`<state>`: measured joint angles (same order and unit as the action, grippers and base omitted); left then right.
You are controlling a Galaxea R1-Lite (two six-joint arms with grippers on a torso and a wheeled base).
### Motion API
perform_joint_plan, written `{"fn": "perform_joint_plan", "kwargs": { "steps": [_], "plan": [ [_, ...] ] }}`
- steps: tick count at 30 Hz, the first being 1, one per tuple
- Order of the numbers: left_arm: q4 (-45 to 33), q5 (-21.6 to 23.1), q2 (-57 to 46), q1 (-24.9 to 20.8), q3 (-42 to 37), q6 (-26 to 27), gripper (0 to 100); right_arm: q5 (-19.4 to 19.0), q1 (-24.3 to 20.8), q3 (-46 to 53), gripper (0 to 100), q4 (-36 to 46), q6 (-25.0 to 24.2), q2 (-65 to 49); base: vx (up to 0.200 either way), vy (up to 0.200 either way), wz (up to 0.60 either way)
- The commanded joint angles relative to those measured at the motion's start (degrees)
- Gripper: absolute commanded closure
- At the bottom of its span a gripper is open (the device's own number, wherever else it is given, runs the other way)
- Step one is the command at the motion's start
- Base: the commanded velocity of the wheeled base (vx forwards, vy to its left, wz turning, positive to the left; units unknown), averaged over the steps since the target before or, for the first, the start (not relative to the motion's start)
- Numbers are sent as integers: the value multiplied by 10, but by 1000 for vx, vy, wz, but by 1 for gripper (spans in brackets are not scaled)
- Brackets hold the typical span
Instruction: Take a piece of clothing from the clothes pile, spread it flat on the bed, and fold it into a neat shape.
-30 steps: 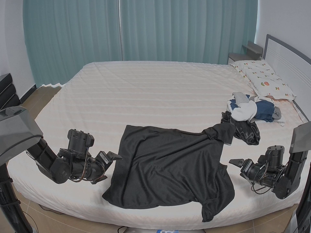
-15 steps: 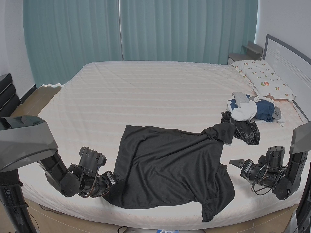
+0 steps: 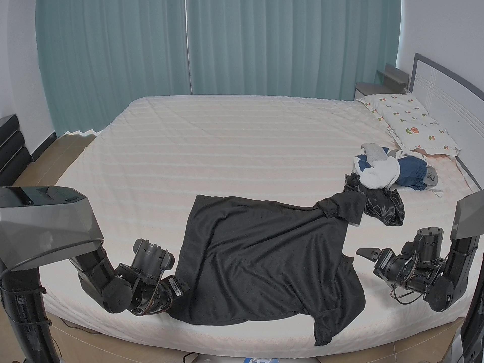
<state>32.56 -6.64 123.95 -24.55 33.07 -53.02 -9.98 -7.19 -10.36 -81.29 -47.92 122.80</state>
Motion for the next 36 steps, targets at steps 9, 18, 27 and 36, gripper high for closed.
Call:
{"fn": "perform_joint_plan", "kwargs": {
  "steps": [9, 18, 27, 36],
  "plan": [
    [-58, -14, 6, 1, -1, 25, 100, 1, 0, 5, 0, -16, 1, 2, 0, 0, 0],
    [-154, -65, -21, 29, -2, 75, 100, 2, 0, 23, 0, -7, 37, 12, 0, 0, 0],
    [-217, -82, -48, 93, -1, 124, 100, 2, -13, 29, 0, -14, 60, 71, 0, 0, 0],
    [-219, -82, -52, 144, -2, 160, 100, 1, -22, 29, 0, -15, 64, 89, 0, 0, 0]
  ]
}}
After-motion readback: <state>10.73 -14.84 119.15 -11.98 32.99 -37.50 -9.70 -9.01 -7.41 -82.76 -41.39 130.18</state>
